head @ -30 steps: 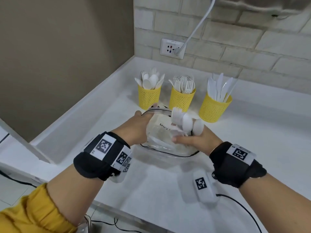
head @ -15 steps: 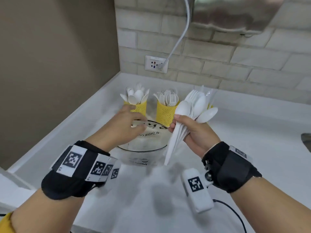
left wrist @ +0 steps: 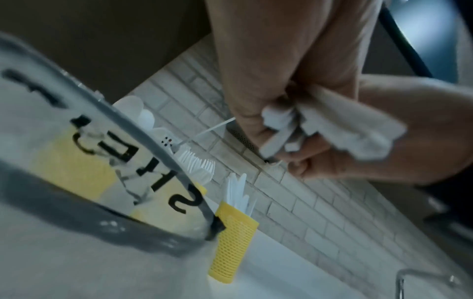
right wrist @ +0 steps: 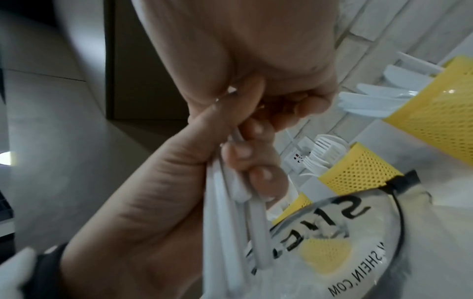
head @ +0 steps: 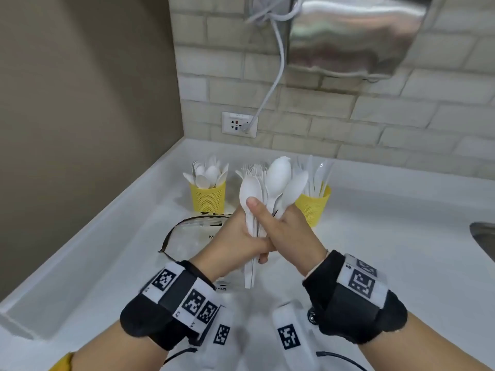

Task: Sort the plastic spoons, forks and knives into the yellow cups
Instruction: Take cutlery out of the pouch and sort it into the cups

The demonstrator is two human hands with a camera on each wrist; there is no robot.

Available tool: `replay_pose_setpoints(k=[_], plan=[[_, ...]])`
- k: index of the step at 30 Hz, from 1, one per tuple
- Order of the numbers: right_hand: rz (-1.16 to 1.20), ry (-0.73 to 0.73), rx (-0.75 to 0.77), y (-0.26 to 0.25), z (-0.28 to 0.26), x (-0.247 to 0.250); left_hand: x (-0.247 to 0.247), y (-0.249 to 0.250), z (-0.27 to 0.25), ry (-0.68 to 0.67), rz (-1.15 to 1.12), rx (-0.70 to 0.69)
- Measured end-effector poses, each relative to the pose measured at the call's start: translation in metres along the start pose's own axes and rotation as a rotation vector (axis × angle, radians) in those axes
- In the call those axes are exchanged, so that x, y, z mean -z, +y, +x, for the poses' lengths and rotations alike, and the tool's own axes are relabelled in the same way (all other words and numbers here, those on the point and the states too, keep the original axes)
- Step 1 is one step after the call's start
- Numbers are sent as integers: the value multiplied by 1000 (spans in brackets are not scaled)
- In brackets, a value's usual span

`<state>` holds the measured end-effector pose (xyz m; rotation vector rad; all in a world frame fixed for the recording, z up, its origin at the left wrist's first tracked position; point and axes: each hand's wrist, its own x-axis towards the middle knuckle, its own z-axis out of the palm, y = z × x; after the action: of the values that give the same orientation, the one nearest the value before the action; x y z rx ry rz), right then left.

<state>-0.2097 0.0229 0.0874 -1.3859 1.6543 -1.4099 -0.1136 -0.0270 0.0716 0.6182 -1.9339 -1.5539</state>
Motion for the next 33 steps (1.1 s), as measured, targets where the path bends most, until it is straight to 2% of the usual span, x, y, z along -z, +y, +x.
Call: replay_pose_setpoints(k=[4, 8, 12, 15, 17, 20, 22, 24, 27, 30, 33], plan=[[-104, 10, -10, -1, 1, 4, 3, 1, 1, 11, -81, -30], [59, 15, 103, -8, -4, 8, 14, 2, 6, -51, -475, 110], [-60, 82, 223, 0, 1, 15, 18, -2, 7, -115, -521, 133], [-107, 26, 252, -3, 3, 20, 18, -6, 5, -139, -523, 135], [-30, 99, 272, -9, 6, 26, 17, -5, 4, -96, -418, 108], [57, 192, 374, -27, 11, 37, 15, -4, 5, 56, -68, -2], [93, 136, 386, -38, 12, 43, 16, -5, 6, 129, 1, -50], [164, 72, 334, -45, 14, 48, 17, -8, 8, 185, 71, -69], [89, 29, 297, -46, 20, 53, 18, -12, 9, 317, 266, -146], [58, 47, 253, -44, 23, 52, 19, -10, 8, 426, 568, -233], [46, 81, 219, -43, 24, 51, 19, -5, 6, 505, 772, -233]])
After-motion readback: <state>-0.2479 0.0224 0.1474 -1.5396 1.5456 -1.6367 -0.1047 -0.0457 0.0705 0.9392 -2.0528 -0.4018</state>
